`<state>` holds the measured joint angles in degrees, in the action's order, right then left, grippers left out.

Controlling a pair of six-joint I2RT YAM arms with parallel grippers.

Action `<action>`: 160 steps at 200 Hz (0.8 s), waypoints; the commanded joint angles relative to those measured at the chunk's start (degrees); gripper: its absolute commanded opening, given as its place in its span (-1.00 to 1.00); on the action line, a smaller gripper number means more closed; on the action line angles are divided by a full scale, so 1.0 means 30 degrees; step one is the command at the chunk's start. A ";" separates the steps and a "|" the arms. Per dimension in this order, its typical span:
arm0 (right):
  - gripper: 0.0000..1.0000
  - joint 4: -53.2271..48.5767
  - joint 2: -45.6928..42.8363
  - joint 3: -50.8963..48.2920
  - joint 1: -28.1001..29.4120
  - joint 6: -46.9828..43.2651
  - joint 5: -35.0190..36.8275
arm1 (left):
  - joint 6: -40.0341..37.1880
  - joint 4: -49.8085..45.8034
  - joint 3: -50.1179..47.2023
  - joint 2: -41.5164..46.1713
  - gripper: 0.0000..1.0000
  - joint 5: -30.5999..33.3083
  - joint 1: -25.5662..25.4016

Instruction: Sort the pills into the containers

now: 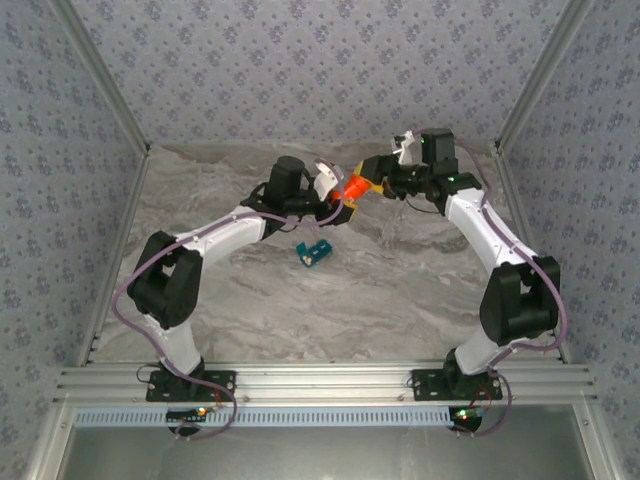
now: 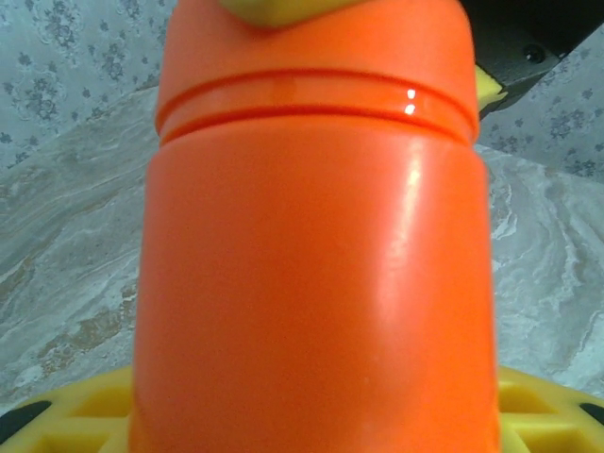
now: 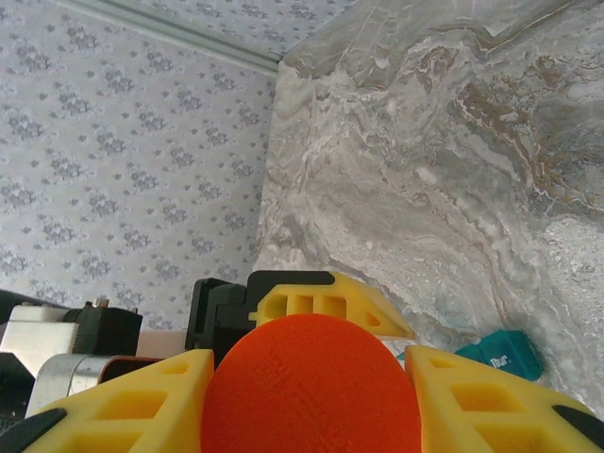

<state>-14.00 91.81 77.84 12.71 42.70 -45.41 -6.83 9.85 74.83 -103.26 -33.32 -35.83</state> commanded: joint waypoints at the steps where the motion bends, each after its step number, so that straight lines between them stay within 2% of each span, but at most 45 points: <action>1: -0.24 -0.0221 0.0510 0.0191 0.0921 0.0936 0.0136 | -0.0817 0.2066 0.0681 0.0378 -1.00 -0.0993 -0.1151; 28: -0.22 -0.0370 0.0460 0.0268 0.0920 0.0876 0.0158 | -0.0832 0.2070 0.0678 0.0321 -1.00 -0.0934 -0.1134; 68: -0.07 -0.1115 0.0309 0.1134 0.0754 0.0289 -0.0037 | -0.0637 0.2167 0.0634 0.0290 -1.00 -0.1043 -0.0981; 80: 0.03 -0.1566 0.0254 0.1560 0.0619 -0.0029 -0.0091 | -0.0492 0.2264 0.0605 0.0282 -1.00 -0.1215 -0.0890; 95: 0.31 -0.1819 0.0189 0.2000 0.0354 -0.0258 -0.0286 | -0.0229 0.2420 0.0575 0.0234 -1.00 -0.1457 -0.0691; 131: 0.67 -0.2082 -0.0037 0.2747 -0.0916 -0.1563 -0.1109 | 0.0363 0.2662 0.0430 0.0315 -1.00 -0.2269 -0.0254; 160: 0.73 -0.1493 -0.0250 0.2654 -0.2206 -0.2721 -0.2765 | 0.0547 0.2425 0.0485 0.0407 -1.00 -0.3185 0.0008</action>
<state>-18.90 92.01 84.55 9.02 39.20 -48.42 -6.13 15.05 74.87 -103.24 -38.30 -36.67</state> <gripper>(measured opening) 0.863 0.533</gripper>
